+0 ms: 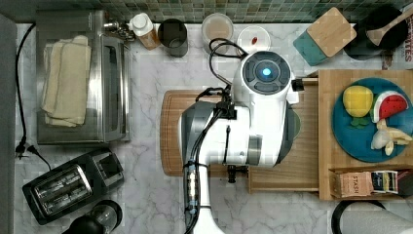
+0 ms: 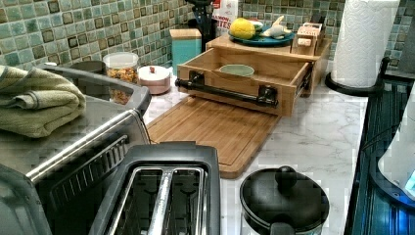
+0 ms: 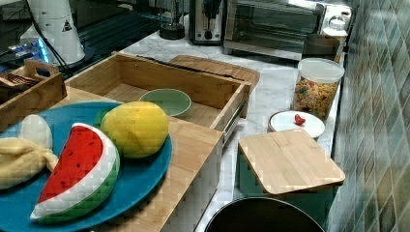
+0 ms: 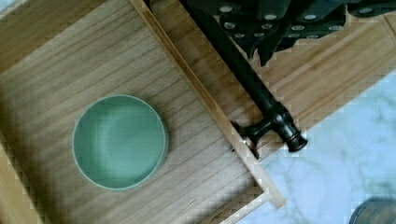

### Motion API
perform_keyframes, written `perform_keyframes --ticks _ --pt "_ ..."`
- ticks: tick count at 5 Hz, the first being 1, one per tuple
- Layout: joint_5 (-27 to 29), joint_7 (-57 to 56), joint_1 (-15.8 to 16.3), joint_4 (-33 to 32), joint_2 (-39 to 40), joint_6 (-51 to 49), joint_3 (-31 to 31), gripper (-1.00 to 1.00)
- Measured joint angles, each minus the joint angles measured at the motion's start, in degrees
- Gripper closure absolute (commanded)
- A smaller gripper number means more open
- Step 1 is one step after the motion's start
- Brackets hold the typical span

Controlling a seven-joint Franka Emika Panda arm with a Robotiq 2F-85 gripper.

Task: Close the drawer.

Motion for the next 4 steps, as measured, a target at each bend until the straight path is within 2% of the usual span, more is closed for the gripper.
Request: perform_keyframes --ticks 1,3,4 --pt "0.3 -3.6 0.5 -2.8 -1.5 1.8 1.6 1.00" --pt "0.4 -10.5 4.7 -9.1 -4.7 6.6 4.5 1.00" --pt "-0.7 -12.4 6.5 -9.8 -3.8 7.7 5.8 1.00"
